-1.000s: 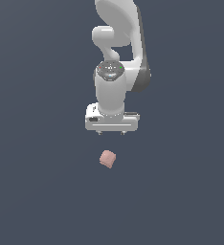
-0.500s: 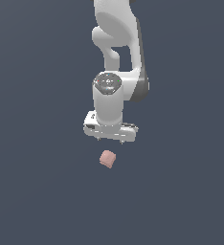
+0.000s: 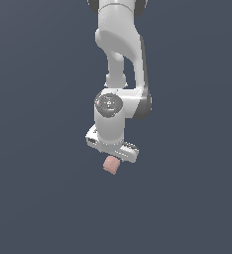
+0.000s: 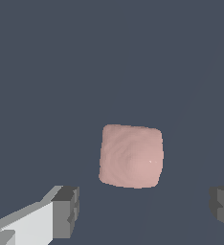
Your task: Pick up the object and move it to a goal position.
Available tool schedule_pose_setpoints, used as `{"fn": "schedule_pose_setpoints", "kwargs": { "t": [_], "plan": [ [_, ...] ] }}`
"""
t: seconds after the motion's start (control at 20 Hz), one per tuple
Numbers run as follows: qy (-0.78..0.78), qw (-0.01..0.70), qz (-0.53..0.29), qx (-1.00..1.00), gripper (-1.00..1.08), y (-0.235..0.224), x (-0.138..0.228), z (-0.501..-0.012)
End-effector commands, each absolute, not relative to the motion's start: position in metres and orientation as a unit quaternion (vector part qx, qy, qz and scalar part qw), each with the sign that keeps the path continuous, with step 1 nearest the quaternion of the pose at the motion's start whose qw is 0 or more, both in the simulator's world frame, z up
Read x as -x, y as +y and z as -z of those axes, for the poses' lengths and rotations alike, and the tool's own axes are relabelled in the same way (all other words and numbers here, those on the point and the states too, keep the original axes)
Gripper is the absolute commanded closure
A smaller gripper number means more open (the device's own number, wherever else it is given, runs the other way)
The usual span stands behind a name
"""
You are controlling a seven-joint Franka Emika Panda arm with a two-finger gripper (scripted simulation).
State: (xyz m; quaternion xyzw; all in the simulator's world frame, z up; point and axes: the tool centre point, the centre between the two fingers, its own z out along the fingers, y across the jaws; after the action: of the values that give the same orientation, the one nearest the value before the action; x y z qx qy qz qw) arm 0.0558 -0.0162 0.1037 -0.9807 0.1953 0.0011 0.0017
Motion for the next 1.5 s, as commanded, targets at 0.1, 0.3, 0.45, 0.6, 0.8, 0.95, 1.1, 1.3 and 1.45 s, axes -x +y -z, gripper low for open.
{"fn": "schedule_pose_setpoints", "kwargs": {
  "t": [0.1, 0.3, 0.45, 0.6, 0.8, 0.95, 1.1, 1.3, 1.45],
  "plan": [
    [0.224, 0.001, 0.0, 0.975, -0.92, -0.019, -0.063, -0.094],
    [0.235, 0.0, 0.0, 0.972, -0.92, -0.019, -0.065, -0.09],
    [0.234, 0.0, 0.0, 0.972, -0.92, -0.019, -0.065, -0.09],
    [0.234, 0.0, 0.0, 0.972, -0.92, -0.019, -0.065, -0.086],
    [0.235, 0.0, 0.0, 0.972, -0.92, -0.02, -0.065, -0.071],
    [0.236, 0.0, 0.0, 0.972, -0.92, -0.02, -0.064, -0.054],
    [0.237, 0.0, 0.0, 0.972, -0.92, -0.019, -0.064, -0.043],
    [0.237, 0.0, 0.0, 0.972, -0.92, -0.02, -0.066, -0.039],
    [0.237, 0.0, 0.0, 0.972, 1.08, -0.02, -0.066, -0.039]
  ]
}}
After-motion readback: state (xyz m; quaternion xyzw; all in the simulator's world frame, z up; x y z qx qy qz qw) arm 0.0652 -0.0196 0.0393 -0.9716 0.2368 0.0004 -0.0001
